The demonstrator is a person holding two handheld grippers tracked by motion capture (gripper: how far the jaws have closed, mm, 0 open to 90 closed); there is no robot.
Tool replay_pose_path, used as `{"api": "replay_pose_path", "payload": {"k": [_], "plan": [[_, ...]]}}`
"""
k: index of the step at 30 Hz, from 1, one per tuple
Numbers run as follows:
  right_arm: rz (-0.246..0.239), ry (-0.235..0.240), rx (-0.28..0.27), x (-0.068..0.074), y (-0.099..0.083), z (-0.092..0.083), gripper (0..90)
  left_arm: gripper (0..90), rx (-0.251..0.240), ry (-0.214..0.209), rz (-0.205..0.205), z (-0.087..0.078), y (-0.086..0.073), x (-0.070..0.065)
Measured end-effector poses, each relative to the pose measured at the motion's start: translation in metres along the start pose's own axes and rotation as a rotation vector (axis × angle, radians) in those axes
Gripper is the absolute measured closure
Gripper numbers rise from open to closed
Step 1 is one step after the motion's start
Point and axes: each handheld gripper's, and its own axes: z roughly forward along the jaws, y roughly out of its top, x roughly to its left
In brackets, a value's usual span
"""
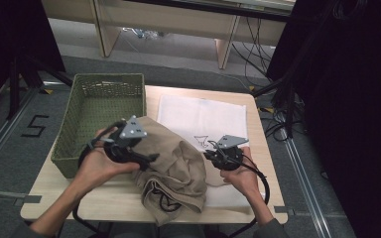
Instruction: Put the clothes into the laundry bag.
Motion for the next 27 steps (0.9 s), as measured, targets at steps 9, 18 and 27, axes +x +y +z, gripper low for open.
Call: {"api": "replay_pose_path", "payload": {"k": [9, 18, 27], "plan": [[-0.012, 0.005, 0.008, -0.001, -0.001, 0.002, 87.3, 28.7, 0.117, -0.133, -0.139, 0.051, -0.025, 0.039], [-0.006, 0.006, -0.002, -0.001, 0.0, 0.001, 87.3, 84.4, 0.007, -0.158, -0.172, 0.039, -0.023, 0.035], [-0.008, 0.0, -0.016, -0.002, 0.001, -0.002, 87.4, 85.1, -0.068, -0.284, -0.018, 0.019, -0.005, -0.041]]}}
